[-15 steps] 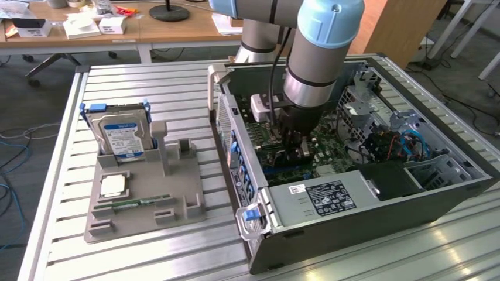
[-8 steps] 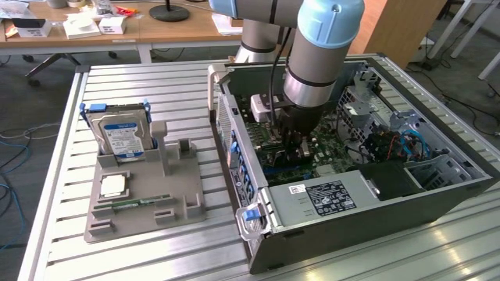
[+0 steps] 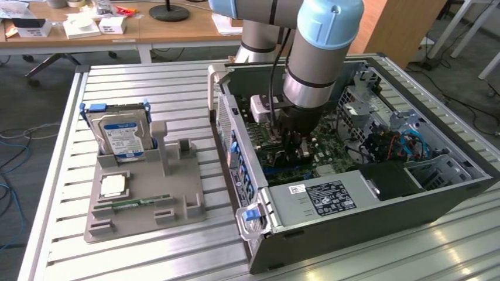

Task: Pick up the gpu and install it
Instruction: 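Insert the gpu into the slot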

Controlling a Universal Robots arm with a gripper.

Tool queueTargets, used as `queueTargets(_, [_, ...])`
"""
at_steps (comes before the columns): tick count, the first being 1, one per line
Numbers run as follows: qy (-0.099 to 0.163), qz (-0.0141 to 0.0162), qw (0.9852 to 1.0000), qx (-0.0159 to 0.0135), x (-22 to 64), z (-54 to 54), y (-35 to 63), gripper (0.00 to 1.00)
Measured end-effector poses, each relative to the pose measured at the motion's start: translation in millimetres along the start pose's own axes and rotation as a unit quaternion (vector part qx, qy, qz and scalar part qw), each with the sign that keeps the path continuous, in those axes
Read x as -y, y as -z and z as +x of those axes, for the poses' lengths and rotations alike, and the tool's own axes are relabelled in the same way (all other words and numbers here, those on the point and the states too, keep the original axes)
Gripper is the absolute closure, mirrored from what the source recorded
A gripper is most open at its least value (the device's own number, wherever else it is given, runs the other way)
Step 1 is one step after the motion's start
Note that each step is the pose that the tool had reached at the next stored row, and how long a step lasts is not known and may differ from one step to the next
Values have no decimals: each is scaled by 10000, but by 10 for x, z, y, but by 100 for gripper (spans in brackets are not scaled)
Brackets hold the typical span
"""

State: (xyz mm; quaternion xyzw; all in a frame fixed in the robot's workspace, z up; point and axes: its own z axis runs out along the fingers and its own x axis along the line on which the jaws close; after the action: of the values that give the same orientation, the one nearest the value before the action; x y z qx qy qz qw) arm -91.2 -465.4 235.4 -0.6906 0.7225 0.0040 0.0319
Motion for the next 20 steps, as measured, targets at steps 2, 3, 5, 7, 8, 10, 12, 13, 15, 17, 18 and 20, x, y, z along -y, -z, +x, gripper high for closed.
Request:
queueTargets(2, [0, 0, 10000, -1, 0, 0, 1, 74])
queueTargets(3, [0, 0, 10000, -1, 0, 0, 1, 74])
queueTargets(5, [-2, 1, 10000, 9, -2, -2, -6, 73])
queueTargets(7, [0, 0, 10000, -1, 0, 0, 1, 67])
queueTargets(8, [0, 0, 10000, -1, 0, 0, 1, 67])
queueTargets(10, [0, 0, 10000, -1, 0, 0, 1, 67])
queueTargets(12, [0, -1, 10000, -3, 0, 0, 12, 67])
queueTargets(13, [0, -1, 10000, -3, 1, -1, 28, 67])
queueTargets(15, [0, -1, 10000, -2, 3, -4, 72, 67])
queueTargets(17, [0, -1, 10000, -2, 5, -6, 122, 67])
queueTargets(18, [0, -1, 10000, -2, 6, -8, 154, 67])
queueTargets(20, [0, 0, 10000, -1, 9, -11, 213, 67])
